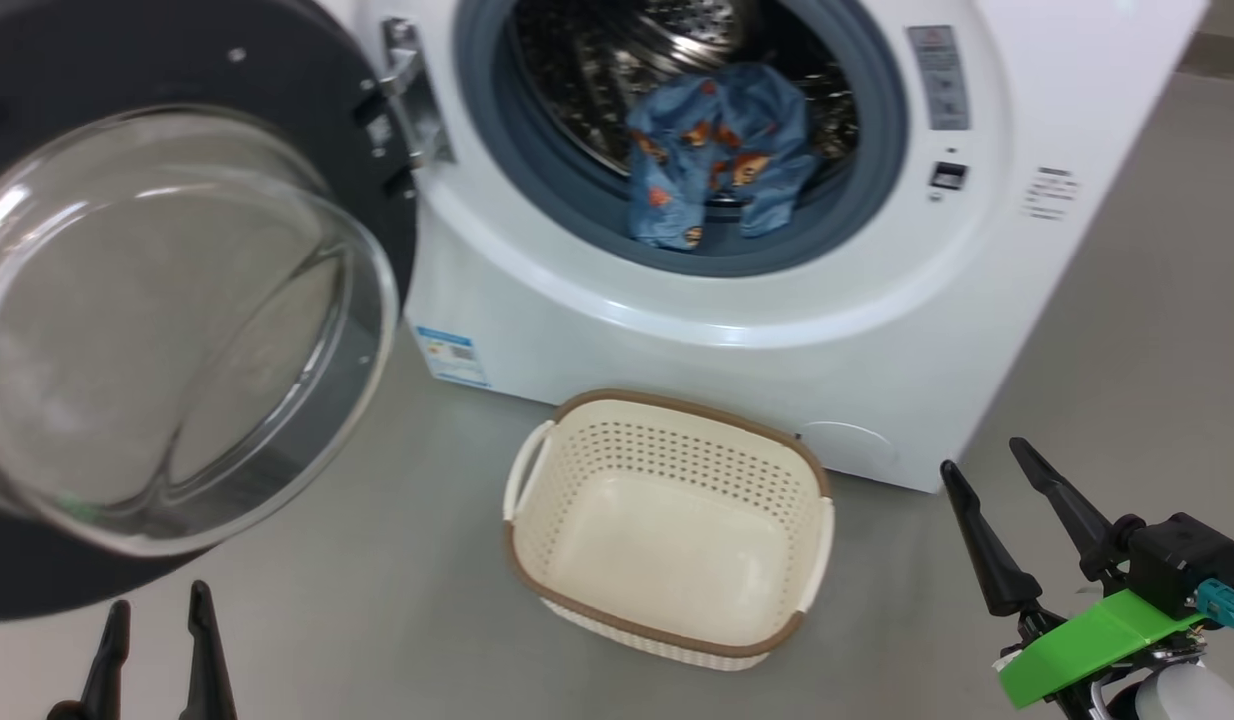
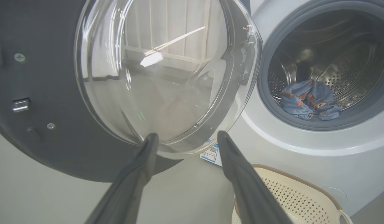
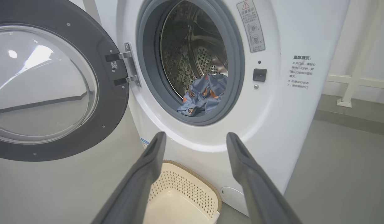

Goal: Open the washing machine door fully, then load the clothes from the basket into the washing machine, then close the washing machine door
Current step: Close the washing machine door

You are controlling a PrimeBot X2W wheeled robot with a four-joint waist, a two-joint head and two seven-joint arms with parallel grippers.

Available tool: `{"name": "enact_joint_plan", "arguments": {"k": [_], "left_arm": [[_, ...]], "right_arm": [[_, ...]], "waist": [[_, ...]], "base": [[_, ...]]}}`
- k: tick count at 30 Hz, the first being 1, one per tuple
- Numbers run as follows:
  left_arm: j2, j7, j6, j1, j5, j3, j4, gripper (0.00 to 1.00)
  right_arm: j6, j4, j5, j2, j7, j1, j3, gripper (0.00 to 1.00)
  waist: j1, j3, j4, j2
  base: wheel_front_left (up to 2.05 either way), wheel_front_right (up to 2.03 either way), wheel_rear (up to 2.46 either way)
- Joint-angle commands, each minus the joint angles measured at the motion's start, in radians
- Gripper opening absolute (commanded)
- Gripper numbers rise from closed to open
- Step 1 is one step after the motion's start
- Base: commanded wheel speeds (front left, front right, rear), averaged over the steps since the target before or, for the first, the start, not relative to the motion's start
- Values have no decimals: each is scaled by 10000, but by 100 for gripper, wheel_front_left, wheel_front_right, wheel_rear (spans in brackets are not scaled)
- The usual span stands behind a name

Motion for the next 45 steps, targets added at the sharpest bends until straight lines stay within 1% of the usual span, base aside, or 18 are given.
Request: {"name": "enact_joint_plan", "arguments": {"k": [1,10,17,24,34,35,36,37,38,39,45], "left_arm": [[140,-65,4,-67,-35,365,-265,100],[65,-65,4,129,-51,502,-354,100],[39,-65,4,247,-76,549,-365,100],[29,-65,4,336,-283,737,-449,100],[27,-65,72,333,-495,708,-571,100],[27,-65,70,308,-502,707,-583,92],[27,-65,68,271,-491,714,-611,53],[27,-65,68,271,-491,714,-611,53],[27,-65,65,214,-539,734,-657,33],[27,-65,61,151,-583,760,-724,0],[86,-65,19,-380,-961,1132,-1300,0]], "right_arm": [[54,-236,66,-238,-80,-334,191,100],[54,-191,96,-316,-80,-348,339,100],[54,-171,119,-331,-80,-343,443,100],[54,-129,150,-399,-80,-504,646,100],[54,-80,213,-423,-80,-661,793,100],[54,-82,217,-420,-80,-655,785,100],[54,-87,219,-417,-80,-646,774,100],[54,-87,219,-417,-80,-646,774,100],[54,-94,218,-414,-80,-635,758,100],[54,-104,213,-409,-80,-619,736,100],[54,-181,169,-386,-80,-509,598,100]], "waist": [[0,-33,548,0],[0,-127,1354,0],[0,-161,1756,0],[0,-28,1863,0],[0,44,1880,0],[0,47,1878,0],[0,55,1877,0],[0,55,1877,0],[0,66,1877,0],[0,79,1877,0],[0,181,1887,0]], "base": [[0,0,0],[0,0,0],[0,0,0],[0,0,0],[0,0,0],[0,0,0],[0,0,0],[0,0,0],[0,0,0],[0,0,0],[0,0,0]]}}
